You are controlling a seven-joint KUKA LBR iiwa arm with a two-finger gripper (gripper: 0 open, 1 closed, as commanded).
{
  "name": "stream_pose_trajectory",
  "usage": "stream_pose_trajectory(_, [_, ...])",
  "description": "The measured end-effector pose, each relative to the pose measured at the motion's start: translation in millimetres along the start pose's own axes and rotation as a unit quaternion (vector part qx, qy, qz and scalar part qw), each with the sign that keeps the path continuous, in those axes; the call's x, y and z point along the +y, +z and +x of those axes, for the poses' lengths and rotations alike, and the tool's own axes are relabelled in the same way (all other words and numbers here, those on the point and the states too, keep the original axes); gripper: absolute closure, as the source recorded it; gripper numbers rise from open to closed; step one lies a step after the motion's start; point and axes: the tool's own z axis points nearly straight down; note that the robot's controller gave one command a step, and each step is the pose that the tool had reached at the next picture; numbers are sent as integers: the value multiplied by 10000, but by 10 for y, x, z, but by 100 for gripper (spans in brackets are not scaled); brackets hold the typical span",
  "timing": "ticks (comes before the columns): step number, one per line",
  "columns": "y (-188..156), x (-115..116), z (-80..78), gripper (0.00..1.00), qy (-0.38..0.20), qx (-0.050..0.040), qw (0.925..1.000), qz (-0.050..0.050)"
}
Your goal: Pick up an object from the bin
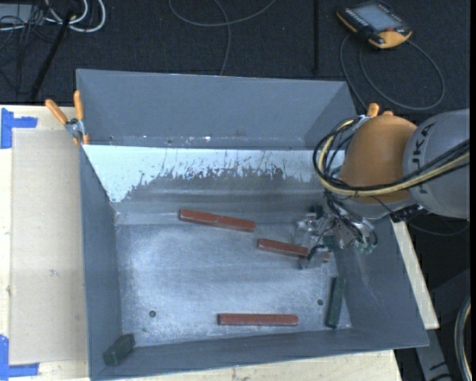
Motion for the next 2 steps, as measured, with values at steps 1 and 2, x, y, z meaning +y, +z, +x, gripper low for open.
stream_pose_trajectory(1, [0,2,0,100,-4,0,10000,1])
stream_pose_trajectory(2, [-1941,317,-37,100,-1062,-53,9943,10])
